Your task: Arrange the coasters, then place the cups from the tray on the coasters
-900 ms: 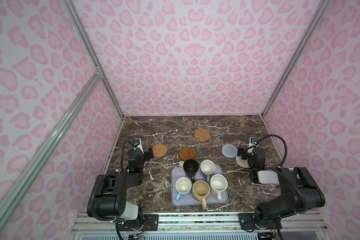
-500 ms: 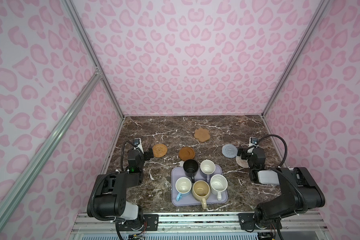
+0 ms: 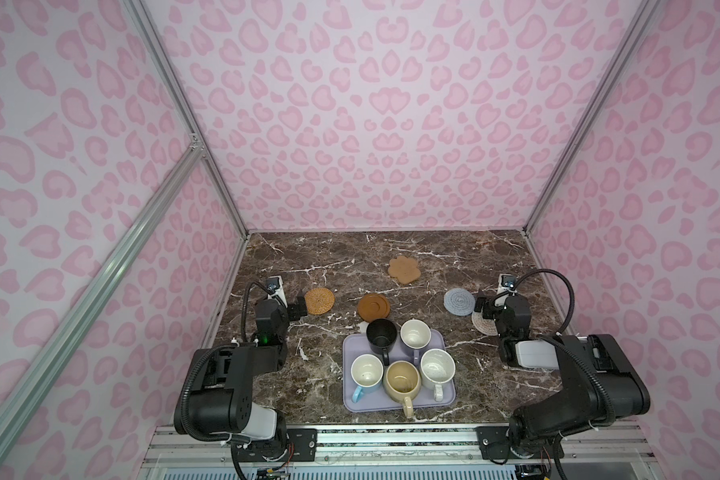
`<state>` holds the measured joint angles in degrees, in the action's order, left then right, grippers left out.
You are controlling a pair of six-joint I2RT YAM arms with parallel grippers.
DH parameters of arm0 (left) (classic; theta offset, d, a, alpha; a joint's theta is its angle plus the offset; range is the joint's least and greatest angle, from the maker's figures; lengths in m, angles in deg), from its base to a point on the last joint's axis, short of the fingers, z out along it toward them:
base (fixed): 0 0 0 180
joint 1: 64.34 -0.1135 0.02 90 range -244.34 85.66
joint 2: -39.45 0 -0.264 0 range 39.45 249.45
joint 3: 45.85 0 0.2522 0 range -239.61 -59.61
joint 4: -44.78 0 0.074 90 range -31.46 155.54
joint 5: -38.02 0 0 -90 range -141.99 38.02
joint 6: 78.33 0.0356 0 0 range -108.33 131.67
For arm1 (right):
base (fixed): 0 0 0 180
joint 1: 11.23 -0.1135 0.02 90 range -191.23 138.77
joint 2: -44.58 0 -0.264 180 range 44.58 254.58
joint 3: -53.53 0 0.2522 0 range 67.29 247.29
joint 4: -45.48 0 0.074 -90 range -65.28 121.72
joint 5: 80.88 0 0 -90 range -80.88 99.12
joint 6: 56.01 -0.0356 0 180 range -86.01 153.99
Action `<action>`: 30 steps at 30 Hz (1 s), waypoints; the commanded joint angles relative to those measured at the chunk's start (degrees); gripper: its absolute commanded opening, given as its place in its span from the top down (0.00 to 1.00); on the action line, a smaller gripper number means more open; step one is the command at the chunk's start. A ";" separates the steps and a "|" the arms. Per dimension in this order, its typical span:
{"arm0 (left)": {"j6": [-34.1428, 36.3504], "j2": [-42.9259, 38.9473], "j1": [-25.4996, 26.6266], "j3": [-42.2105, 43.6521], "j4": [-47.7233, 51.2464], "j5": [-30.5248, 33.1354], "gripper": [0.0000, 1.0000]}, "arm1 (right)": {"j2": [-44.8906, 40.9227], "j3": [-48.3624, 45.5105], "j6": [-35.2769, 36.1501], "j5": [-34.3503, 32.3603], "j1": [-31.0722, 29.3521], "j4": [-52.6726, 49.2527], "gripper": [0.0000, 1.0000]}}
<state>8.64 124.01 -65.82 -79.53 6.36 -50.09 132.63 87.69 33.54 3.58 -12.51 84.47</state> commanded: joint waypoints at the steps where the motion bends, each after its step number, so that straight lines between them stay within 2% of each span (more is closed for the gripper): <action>1: 0.57 -0.41 -0.09 0.18 -1.75 -0.26 0.03 | -0.02 0.24 0.01 0.21 -0.03 0.38 0.00; 20: 0.40 -0.92 -0.02 0.56 -2.02 -0.01 0.03 | -0.18 -0.18 -0.08 0.44 0.00 0.91 0.00; 24: -0.17 -4.11 0.04 1.19 -0.50 1.53 0.03 | -4.13 -2.22 0.44 1.77 -0.03 2.22 0.00; 26: -0.47 -7.54 0.05 0.77 3.37 1.65 0.03 | -8.29 -2.19 0.49 2.31 -0.04 -1.07 0.00; 30: -1.99 -15.31 0.00 -1.46 13.48 -0.56 0.03 | -18.39 3.32 1.36 4.04 -0.05 -19.01 0.00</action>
<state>8.14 112.16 -65.77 -79.60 13.38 -49.24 118.44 88.20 34.28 6.27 -12.46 76.32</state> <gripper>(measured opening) 0.972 0.996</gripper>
